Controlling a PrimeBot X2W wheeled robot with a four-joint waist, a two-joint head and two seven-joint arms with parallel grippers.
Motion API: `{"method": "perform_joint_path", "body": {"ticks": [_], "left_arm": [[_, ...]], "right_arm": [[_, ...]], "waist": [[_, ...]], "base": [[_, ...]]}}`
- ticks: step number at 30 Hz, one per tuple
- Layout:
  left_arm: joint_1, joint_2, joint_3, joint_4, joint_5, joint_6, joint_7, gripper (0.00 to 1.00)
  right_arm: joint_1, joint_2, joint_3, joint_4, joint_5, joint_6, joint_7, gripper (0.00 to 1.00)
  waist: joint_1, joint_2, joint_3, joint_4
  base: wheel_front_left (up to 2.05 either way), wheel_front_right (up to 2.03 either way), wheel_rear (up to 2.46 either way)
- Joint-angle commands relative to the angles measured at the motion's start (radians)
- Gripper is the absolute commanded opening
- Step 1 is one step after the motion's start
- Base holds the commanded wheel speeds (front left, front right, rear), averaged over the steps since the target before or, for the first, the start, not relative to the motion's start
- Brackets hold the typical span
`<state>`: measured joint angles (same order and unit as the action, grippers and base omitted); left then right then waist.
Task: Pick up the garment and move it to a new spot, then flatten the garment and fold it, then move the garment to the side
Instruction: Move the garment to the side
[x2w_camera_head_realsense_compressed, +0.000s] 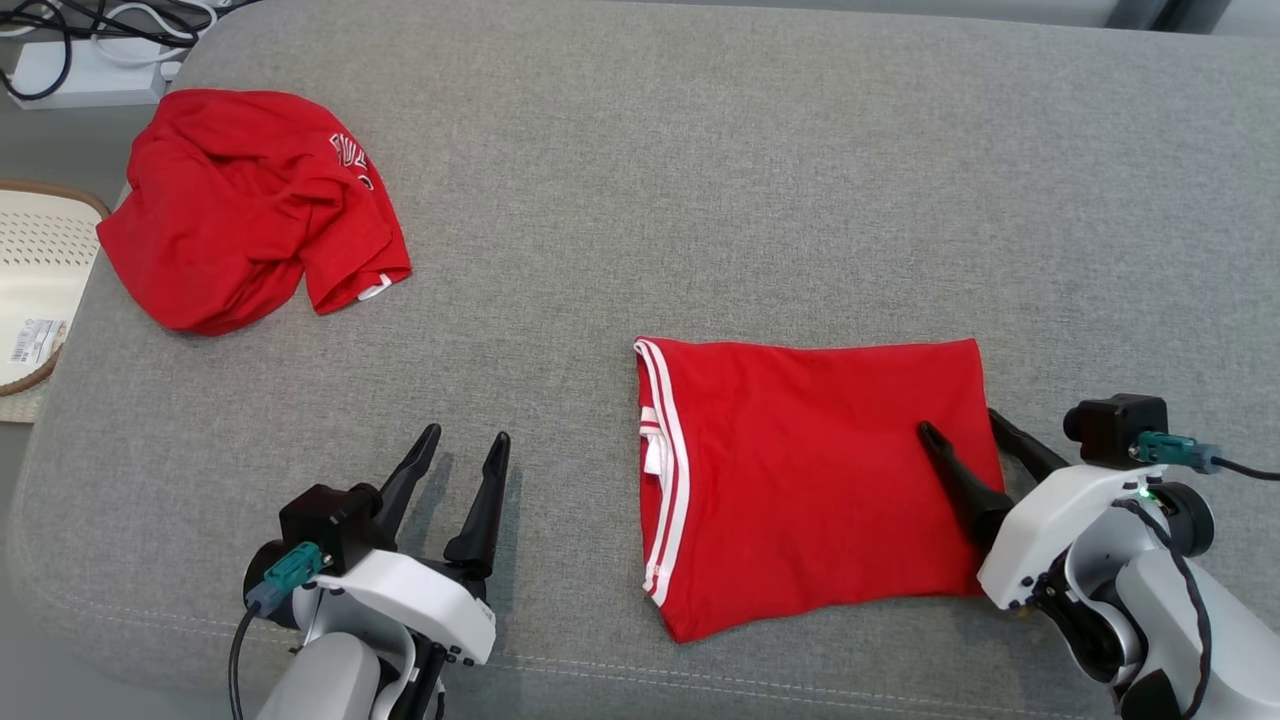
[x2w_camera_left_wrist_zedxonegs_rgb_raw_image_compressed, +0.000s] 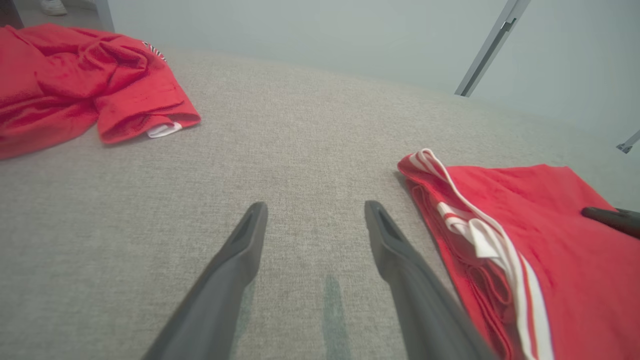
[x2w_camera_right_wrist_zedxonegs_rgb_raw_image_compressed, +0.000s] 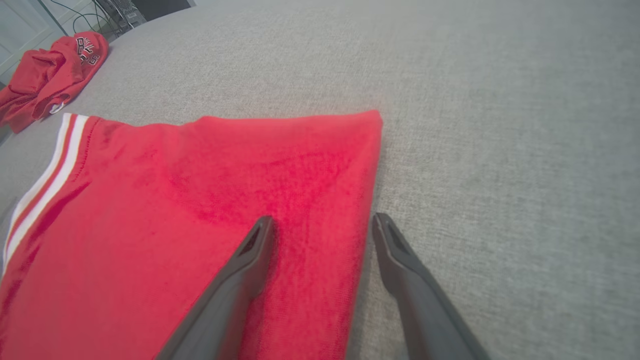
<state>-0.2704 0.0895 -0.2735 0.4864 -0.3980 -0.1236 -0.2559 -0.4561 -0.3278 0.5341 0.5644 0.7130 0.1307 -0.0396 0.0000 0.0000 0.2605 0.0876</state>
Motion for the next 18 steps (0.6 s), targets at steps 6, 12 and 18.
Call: {"method": "perform_joint_path", "body": {"ticks": [6,12,18], "left_arm": [[-0.031,0.021,0.033,-0.023,-0.004,-0.007,-0.006,1.0],[-0.03,0.022,0.035,-0.02,-0.003,-0.007,-0.006,1.0],[-0.03,0.02,0.032,-0.016,-0.003,-0.007,-0.006,1.0]], "right_arm": [[0.016,-0.003,-0.032,0.019,-0.074,0.0,0.012,1.0],[0.018,0.018,-0.094,0.024,-0.125,0.0,-0.004,1.0],[0.054,0.047,-0.116,0.005,-0.144,0.0,0.037,1.0]], "waist": [[0.0,0.0,0.003,0.002],[0.0,0.0,0.004,-0.004],[0.0,0.0,0.0,-0.009]], "base": [[0.0,0.0,0.0],[0.0,0.0,0.0],[0.0,0.0,0.0]]}}
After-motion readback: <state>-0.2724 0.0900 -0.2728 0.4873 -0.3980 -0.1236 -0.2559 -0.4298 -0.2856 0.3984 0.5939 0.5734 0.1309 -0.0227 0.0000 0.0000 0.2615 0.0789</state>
